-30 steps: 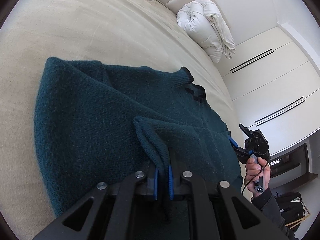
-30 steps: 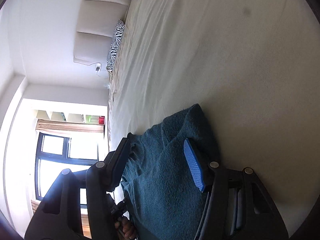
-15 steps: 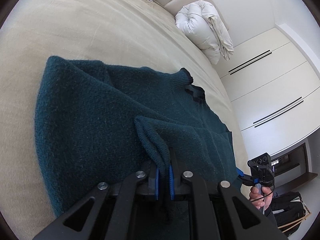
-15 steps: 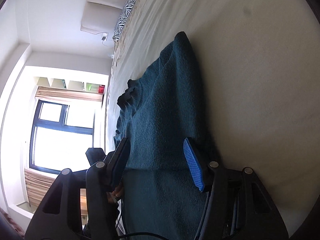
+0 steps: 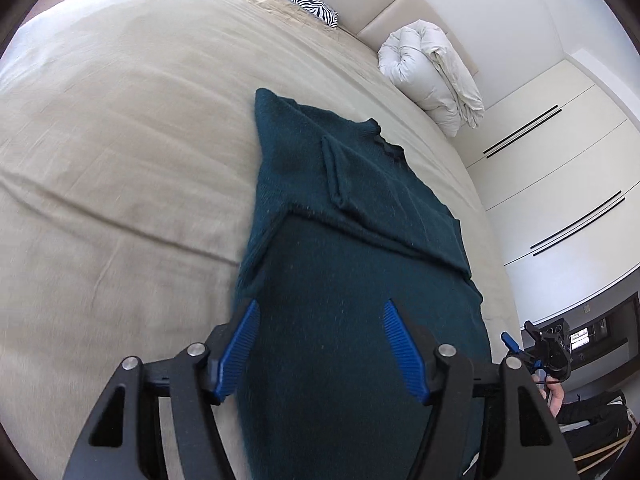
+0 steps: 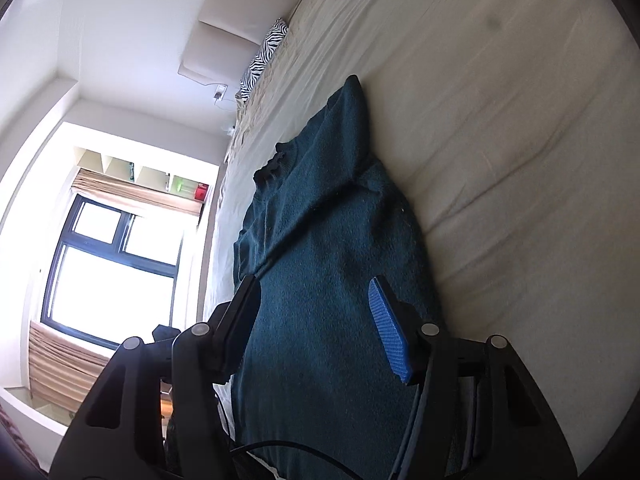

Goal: Fold small clothes

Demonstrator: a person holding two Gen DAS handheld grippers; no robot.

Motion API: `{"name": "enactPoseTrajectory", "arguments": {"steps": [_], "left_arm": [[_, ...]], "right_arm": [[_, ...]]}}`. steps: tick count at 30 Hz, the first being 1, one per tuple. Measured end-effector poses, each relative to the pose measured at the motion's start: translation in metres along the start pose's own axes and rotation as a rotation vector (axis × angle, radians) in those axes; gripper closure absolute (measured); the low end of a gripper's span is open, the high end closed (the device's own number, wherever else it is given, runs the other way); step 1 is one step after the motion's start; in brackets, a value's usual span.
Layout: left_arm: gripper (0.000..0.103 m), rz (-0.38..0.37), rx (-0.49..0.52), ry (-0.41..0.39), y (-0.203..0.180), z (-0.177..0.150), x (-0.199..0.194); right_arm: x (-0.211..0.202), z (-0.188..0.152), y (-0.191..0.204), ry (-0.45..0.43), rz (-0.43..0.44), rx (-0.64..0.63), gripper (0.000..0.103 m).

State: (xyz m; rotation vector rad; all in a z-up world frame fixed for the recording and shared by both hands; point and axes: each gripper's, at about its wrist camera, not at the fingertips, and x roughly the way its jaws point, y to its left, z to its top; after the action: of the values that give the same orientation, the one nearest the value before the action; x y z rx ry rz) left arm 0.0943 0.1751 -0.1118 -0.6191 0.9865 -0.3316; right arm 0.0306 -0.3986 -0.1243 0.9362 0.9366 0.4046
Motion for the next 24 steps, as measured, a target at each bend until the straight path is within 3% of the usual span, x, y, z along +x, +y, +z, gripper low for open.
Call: {"name": "enactPoseTrajectory", "arguments": {"steps": [5,10,20,24], "left_arm": [[0.036,0.038,-0.016,0.028,0.008,-0.071,-0.042],[0.036,0.010,-0.045,0.090,0.012,-0.118,-0.054],[0.041,-0.007,-0.025,0.167,0.005,-0.146,-0.060],[0.057,0.009,-0.003,0.201,0.002,-0.153,-0.056]], "right_arm": [[-0.039,-0.057,-0.010,-0.003,-0.057,-0.036,0.047],[-0.055,-0.095,-0.019,0.013,-0.096,-0.030,0.047],[-0.089,-0.118,-0.035,-0.005,-0.219,-0.034,0.047],[-0.103,-0.122,-0.043,0.005,-0.260,-0.031,0.047]]}}
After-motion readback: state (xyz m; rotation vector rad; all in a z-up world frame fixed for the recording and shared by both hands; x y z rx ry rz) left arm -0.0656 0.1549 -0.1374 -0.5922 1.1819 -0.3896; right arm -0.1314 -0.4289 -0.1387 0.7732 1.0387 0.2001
